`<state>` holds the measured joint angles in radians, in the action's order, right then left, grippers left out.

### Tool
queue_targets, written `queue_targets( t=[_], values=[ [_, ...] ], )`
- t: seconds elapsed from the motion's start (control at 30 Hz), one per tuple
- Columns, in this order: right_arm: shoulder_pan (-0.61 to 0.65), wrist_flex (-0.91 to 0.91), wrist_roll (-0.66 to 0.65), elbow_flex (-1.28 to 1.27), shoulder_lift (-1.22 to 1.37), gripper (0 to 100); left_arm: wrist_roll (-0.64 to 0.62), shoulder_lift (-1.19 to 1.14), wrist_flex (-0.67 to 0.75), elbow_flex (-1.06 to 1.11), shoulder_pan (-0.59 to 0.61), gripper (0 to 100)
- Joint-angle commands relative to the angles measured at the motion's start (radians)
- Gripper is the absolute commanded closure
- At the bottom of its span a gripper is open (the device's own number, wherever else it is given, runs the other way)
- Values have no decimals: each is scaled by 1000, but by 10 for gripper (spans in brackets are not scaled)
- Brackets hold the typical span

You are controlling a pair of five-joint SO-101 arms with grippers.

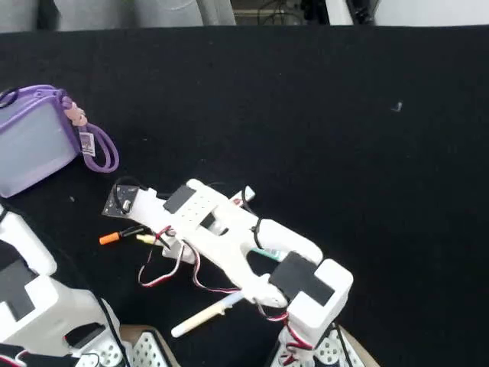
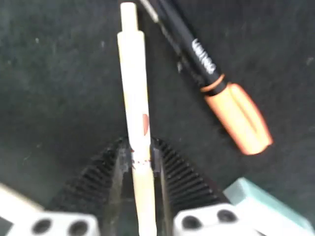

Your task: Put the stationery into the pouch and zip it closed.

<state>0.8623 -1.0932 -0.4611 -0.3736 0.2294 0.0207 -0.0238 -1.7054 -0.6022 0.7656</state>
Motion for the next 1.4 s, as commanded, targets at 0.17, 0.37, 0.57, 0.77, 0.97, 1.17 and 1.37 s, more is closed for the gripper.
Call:
queue_targets(
  t=[0.17,0.37,0.57,0.77,0.97,1.17,1.37],
  values=[
    [-5,-120,5,91,-5,987,-15,8,-31,-33,-116,972],
    [-8,-120,5,93,-39,987,-40,8,-31,-36,-119,972],
    [-153,-126,31,90,-297,987,-41,8,-32,-56,-157,972],
    [-313,-121,84,96,-565,988,-112,9,-55,-85,-268,972],
    [-381,-114,91,97,-754,988,-204,9,-55,-87,-403,972],
    [-496,-40,164,139,-866,988,-290,98,-55,-93,-575,972],
    [-516,35,192,199,-895,988,-331,229,-55,-67,-713,972]
  ],
)
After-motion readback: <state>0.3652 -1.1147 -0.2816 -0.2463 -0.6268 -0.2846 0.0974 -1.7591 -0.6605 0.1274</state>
